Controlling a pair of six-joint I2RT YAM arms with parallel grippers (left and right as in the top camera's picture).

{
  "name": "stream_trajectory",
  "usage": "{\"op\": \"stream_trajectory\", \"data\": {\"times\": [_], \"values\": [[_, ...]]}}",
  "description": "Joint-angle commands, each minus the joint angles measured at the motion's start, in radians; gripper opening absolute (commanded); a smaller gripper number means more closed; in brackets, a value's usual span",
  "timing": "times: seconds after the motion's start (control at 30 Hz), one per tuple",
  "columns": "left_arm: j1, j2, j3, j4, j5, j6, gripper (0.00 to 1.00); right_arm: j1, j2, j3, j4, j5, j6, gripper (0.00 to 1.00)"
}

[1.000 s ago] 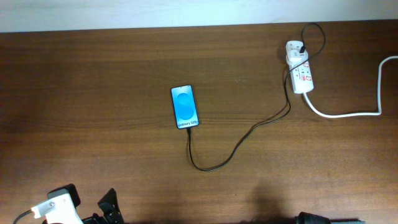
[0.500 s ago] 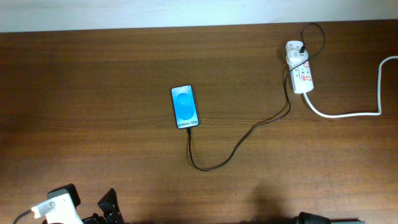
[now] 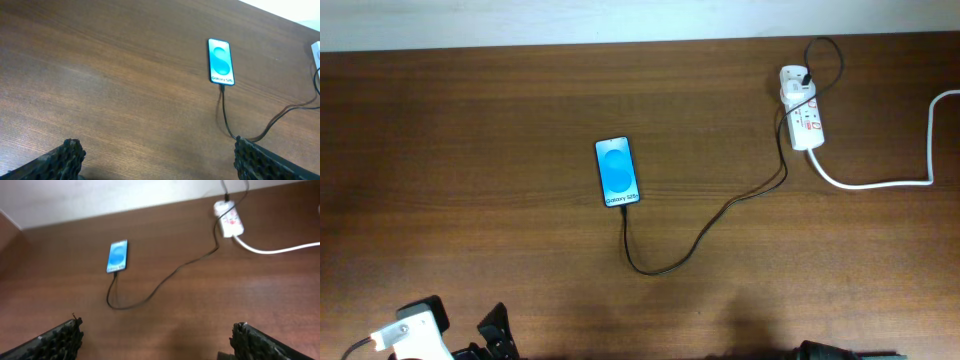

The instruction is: Plug charger to phone and switch on socket

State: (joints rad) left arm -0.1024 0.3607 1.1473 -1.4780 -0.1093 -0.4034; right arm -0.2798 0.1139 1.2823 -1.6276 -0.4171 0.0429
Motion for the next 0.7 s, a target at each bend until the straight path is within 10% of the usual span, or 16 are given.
{"op": "stream_trajectory", "data": {"times": [0.0,0.4,0.67], "values": [[0.000,-0.003,0.000,0.000,-0.011,0.012,0.99,0.003,-0.008,-0.071,0.027,-0.096,-0.130,0.98],[0.000,-0.003,0.000,0.000,-0.011,0.012,0.99,0.032,-0.106,-0.262,0.230,-0.103,-0.136,0.98],[0.000,-0.003,0.000,0.000,-0.011,0.012,0.99,0.200,-0.108,-0.560,0.692,-0.106,-0.034,0.98]]}}
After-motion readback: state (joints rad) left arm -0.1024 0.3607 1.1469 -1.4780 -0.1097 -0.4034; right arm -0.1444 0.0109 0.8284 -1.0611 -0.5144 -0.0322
